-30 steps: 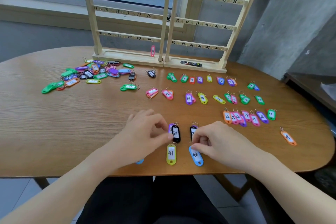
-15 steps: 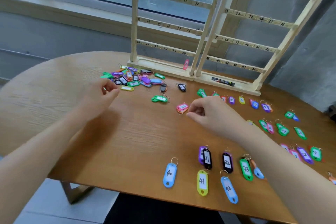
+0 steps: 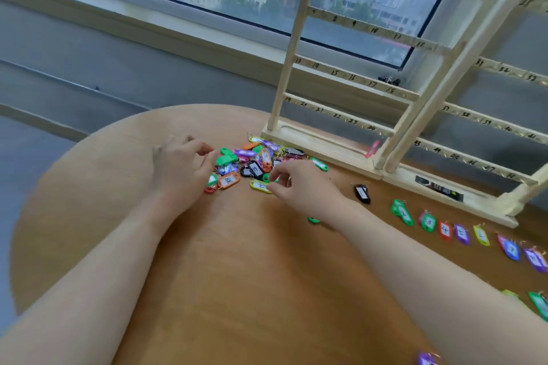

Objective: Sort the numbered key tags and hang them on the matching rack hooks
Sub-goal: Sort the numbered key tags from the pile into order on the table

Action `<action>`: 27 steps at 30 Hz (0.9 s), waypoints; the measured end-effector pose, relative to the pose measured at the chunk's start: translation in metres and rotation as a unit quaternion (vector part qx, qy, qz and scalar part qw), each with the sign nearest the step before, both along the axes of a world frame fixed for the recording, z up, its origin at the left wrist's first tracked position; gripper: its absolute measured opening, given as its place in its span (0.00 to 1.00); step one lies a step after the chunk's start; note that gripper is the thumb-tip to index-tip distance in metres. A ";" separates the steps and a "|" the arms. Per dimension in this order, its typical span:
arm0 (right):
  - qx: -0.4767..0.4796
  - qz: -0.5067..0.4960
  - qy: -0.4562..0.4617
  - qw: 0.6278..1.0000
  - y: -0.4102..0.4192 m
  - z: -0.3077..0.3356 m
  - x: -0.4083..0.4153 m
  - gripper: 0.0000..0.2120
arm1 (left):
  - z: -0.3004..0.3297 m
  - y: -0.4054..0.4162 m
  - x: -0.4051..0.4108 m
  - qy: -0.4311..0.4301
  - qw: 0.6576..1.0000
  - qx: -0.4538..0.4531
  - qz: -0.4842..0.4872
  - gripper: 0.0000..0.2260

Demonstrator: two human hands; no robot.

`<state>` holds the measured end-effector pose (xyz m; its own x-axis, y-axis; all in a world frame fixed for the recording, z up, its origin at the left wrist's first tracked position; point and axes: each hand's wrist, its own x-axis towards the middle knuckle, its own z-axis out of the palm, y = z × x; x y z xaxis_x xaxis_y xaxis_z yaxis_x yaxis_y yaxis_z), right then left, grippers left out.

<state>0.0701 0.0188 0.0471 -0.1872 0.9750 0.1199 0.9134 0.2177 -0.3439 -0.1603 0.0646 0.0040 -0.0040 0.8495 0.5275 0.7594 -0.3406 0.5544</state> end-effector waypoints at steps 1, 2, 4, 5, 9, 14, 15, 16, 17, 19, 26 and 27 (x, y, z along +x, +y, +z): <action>-0.004 0.001 -0.006 1.000 0.007 -0.003 -0.003 0.09 | 0.000 -0.001 -0.002 0.007 1.000 0.006 -0.003 0.06; -0.010 0.004 -0.010 1.000 0.013 -0.006 -0.006 0.10 | 0.000 -0.001 -0.003 0.017 1.000 0.007 -0.006 0.05; -0.024 0.011 -0.026 0.999 0.024 -0.011 -0.011 0.11 | -0.002 0.002 -0.006 0.040 0.999 0.002 -0.016 0.03; -0.027 0.016 -0.040 0.999 0.027 -0.012 -0.014 0.11 | -0.003 0.002 -0.005 0.050 0.999 -0.008 -0.020 0.03; -0.047 0.031 -0.052 0.997 0.037 -0.011 -0.015 0.11 | -0.005 0.002 0.002 0.079 0.995 -0.057 -0.012 0.13; -0.113 0.026 -0.011 0.993 0.040 -0.007 -0.009 0.14 | -0.005 0.004 0.003 0.093 0.992 -0.076 -0.024 0.13; -0.124 0.027 -0.009 0.992 0.039 -0.006 -0.008 0.15 | -0.005 0.004 0.003 0.094 0.992 -0.075 -0.034 0.11; -0.130 0.030 -0.010 0.991 0.039 -0.006 -0.008 0.15 | -0.006 0.004 0.004 0.093 0.992 -0.072 -0.044 0.10; -0.132 0.033 -0.010 0.991 0.038 -0.006 -0.008 0.15 | -0.007 0.003 0.005 0.089 0.992 -0.066 -0.054 0.09; -0.132 0.036 -0.006 0.991 0.037 -0.007 -0.009 0.14 | -0.008 0.004 0.005 0.073 0.994 -0.047 -0.066 0.07; -0.142 0.036 -0.016 0.989 0.028 -0.004 -0.007 0.12 | -0.009 0.003 0.007 -0.036 0.995 -0.040 -0.088 0.07; -0.137 0.038 -0.025 0.989 0.026 -0.005 -0.008 0.12 | -0.009 0.002 0.007 -0.044 0.994 -0.037 -0.090 0.07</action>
<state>0.0625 0.0450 0.0424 -0.2610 0.9521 -0.1590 0.9152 0.1917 -0.3546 -0.1529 0.0669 -0.0050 0.1081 0.8770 0.4683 0.6366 -0.4228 0.6449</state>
